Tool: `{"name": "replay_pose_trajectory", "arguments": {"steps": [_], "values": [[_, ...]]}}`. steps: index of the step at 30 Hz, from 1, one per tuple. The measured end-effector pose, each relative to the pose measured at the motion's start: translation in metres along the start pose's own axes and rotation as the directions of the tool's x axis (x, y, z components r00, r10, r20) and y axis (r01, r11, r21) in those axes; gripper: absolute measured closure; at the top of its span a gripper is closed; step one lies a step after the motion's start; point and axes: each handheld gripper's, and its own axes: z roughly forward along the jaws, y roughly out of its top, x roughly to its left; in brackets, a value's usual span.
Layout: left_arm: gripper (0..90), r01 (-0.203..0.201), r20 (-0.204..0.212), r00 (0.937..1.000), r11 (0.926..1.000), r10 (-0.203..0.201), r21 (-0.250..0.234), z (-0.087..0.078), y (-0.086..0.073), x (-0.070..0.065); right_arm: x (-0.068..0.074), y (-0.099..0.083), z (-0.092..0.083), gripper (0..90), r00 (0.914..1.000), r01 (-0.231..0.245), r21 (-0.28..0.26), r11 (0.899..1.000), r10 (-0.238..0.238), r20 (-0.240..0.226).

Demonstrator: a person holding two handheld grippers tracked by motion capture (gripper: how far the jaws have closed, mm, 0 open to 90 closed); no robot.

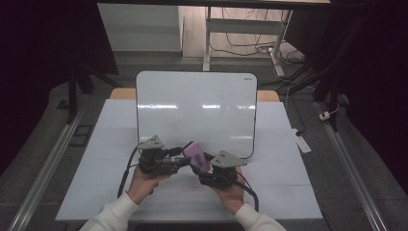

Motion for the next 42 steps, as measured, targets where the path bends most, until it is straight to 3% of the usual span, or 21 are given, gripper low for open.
{"name": "replay_pose_trajectory", "arguments": {"steps": [7,11,15,18,24,30,34,37,42], "values": [[56.2,0.013,0.008,0.9999,0.9999,-0.013,0.008,0.005,0.001,-0.001,0.004,0.000,0.000,40.9,0.9999,0.004,-0.020,1.000,-0.004,0.014],[59.9,0.031,0.024,0.9992,0.9994,-0.032,0.014,0.005,0.002,0.000,0.003,-0.001,0.000,40.8,0.9999,-0.001,-0.022,1.000,0.001,0.011],[62.3,0.021,0.021,0.9996,0.9997,-0.021,0.017,0.004,0.002,-0.001,0.002,-0.002,0.002,40.3,0.9999,-0.012,-0.012,1.000,0.012,-0.003],[63.1,0.000,-0.019,0.9998,0.9999,0.001,0.016,0.000,0.003,-0.001,0.001,-0.002,0.002,36.1,0.9996,-0.017,-0.003,1.000,0.016,-0.021],[63.4,0.003,-0.083,0.9965,0.9999,-0.002,0.010,-0.017,0.004,0.009,-0.006,-0.004,-0.004,32.7,0.9987,-0.044,-0.012,0.999,0.043,-0.025],[63.3,-0.005,-0.188,0.9820,0.9999,0.007,0.013,-0.040,0.001,0.017,-0.018,-0.008,-0.015,32.9,0.9980,-0.062,-0.018,0.998,0.062,-0.009],[63.4,0.016,-0.228,0.9735,0.9999,-0.016,0.001,-0.057,-0.001,0.024,-0.027,-0.013,-0.023,33.0,0.9974,-0.067,-0.015,0.998,0.067,0.026],[63.3,0.032,-0.273,0.9613,0.9995,-0.033,-0.006,-0.067,-0.002,0.029,-0.035,-0.016,-0.030,33.1,0.9960,-0.065,-0.011,0.998,0.066,0.061],[63.3,0.057,-0.315,0.9473,0.9983,-0.057,-0.010,-0.079,-0.004,0.038,-0.048,-0.022,-0.043,33.4,0.9911,-0.078,-0.015,0.997,0.079,0.107]]}}
